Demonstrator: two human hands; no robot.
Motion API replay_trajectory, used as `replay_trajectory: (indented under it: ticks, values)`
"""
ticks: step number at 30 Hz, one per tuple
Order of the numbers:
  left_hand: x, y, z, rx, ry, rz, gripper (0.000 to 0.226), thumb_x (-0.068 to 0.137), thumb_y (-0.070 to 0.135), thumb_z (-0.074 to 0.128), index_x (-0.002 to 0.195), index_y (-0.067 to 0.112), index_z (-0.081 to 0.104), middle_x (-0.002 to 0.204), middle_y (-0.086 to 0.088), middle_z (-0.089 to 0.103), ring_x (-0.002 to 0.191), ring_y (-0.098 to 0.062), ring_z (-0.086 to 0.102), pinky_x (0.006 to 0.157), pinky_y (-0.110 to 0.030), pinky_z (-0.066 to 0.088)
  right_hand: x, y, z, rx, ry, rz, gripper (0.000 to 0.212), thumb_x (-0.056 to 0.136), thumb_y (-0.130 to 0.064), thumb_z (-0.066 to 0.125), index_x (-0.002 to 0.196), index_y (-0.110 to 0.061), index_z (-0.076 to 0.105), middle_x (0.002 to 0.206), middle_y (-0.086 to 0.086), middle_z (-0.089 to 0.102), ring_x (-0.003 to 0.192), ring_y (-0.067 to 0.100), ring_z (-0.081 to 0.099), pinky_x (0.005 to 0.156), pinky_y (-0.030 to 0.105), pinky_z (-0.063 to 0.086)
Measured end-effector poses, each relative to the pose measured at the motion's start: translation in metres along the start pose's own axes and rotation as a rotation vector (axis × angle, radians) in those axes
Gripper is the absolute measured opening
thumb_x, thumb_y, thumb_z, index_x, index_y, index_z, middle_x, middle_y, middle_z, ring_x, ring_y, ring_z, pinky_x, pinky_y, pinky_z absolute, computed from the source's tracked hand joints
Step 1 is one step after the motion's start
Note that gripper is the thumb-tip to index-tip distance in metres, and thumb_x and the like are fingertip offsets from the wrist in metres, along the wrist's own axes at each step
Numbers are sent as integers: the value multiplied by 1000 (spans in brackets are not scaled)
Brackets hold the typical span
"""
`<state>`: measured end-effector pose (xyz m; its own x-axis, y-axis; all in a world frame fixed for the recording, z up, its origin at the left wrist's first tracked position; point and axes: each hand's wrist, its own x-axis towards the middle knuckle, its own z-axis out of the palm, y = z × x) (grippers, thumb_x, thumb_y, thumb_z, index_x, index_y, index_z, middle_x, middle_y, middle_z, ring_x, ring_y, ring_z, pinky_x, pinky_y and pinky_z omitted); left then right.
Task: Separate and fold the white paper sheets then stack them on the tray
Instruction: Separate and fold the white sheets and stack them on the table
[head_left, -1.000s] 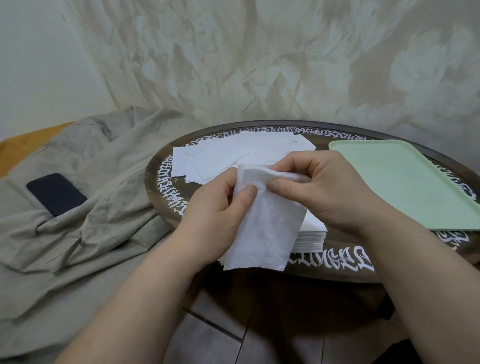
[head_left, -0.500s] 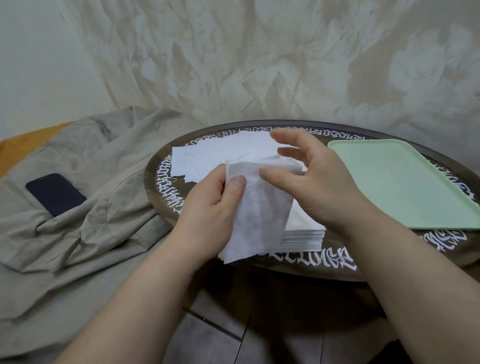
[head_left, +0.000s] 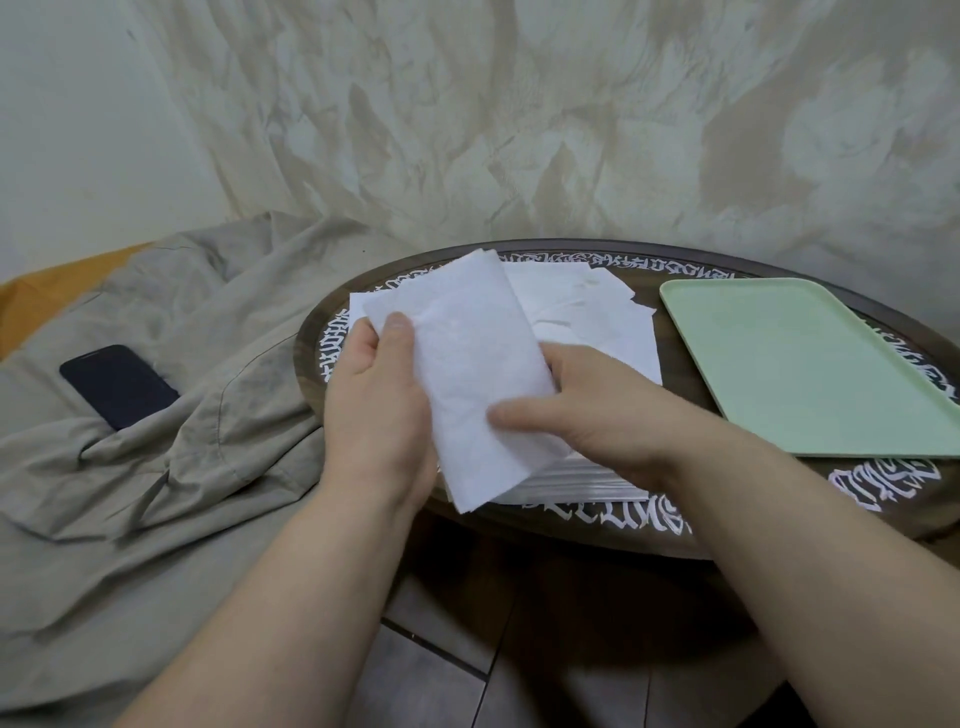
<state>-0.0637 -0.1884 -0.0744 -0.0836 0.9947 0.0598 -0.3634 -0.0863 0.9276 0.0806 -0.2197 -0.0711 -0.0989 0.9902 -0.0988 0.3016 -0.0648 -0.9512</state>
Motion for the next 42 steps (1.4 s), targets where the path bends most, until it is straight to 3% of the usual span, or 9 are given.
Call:
replay_trajectory:
  ticks: [3, 7, 9, 12, 17, 23, 30, 36, 42]
  values:
    - [9, 2, -9, 62, 31, -9, 17, 97, 10, 56, 81, 16, 56, 73, 1, 63, 59, -8, 56, 56, -25, 47, -5, 1, -15, -5, 27, 62, 17, 81, -4, 70, 98, -7, 70, 93, 7, 75, 85, 20, 72, 77, 32, 57]
    - [14, -5, -15, 178, -75, -147, 13, 90, 5, 64, 83, 15, 61, 74, 2, 66, 51, -4, 57, 47, -17, 46, -1, 4, -39, 505, 278, 96, 15, 83, -7, 68, 98, -10, 67, 92, 5, 75, 80, 20, 71, 69, 31, 58]
    - [13, -11, -12, 186, -79, -175, 15, 90, 4, 65, 80, 14, 60, 76, 0, 67, 52, -4, 60, 49, -16, 49, -3, 7, -46, 599, 213, 123, 26, 79, -13, 70, 104, -12, 66, 95, 5, 75, 79, 21, 70, 71, 35, 58]
    - [11, -19, -7, 152, -42, -196, 19, 91, 5, 65, 77, 13, 55, 75, -2, 64, 55, -6, 61, 48, -15, 50, -13, 15, -48, 313, 50, 196, 35, 78, -2, 70, 111, -13, 61, 94, 6, 72, 70, 21, 69, 64, 33, 58]
    - [7, -33, -9, 386, -118, -244, 18, 90, 12, 68, 76, 13, 57, 70, -1, 65, 57, -8, 67, 49, -18, 48, -19, 25, -61, 225, 316, 194, 41, 82, 6, 66, 117, -14, 58, 106, 14, 67, 65, 23, 68, 61, 30, 57]
    - [5, -39, -14, 616, -134, -229, 13, 89, 13, 69, 78, 10, 62, 72, -2, 64, 57, -6, 67, 49, -19, 45, -25, 39, -59, 51, 317, 210, 34, 82, 9, 63, 102, -18, 60, 75, 7, 60, 58, 15, 61, 66, 30, 59]
    - [4, -42, -19, 685, -150, -234, 8, 86, 11, 69, 78, 8, 66, 65, -4, 63, 64, -14, 67, 52, -22, 41, -22, 45, -59, 71, 354, 206, 38, 84, 8, 62, 116, -11, 57, 84, 8, 62, 58, 16, 61, 64, 31, 60]
    - [8, -44, -21, 772, -173, -187, 10, 85, 14, 71, 92, 10, 66, 83, -5, 71, 62, -10, 69, 49, -19, 42, -22, 48, -62, 36, 345, 227, 46, 85, 6, 63, 126, -11, 51, 83, 8, 57, 44, 9, 61, 62, 31, 59]
    - [7, -44, -26, 1064, -207, -35, 24, 79, 26, 74, 99, 18, 65, 79, 5, 72, 83, -18, 70, 81, -36, 55, -20, 55, -64, -63, 366, 247, 37, 82, -2, 69, 115, -10, 56, 85, 12, 61, 57, 19, 62, 60, 32, 59]
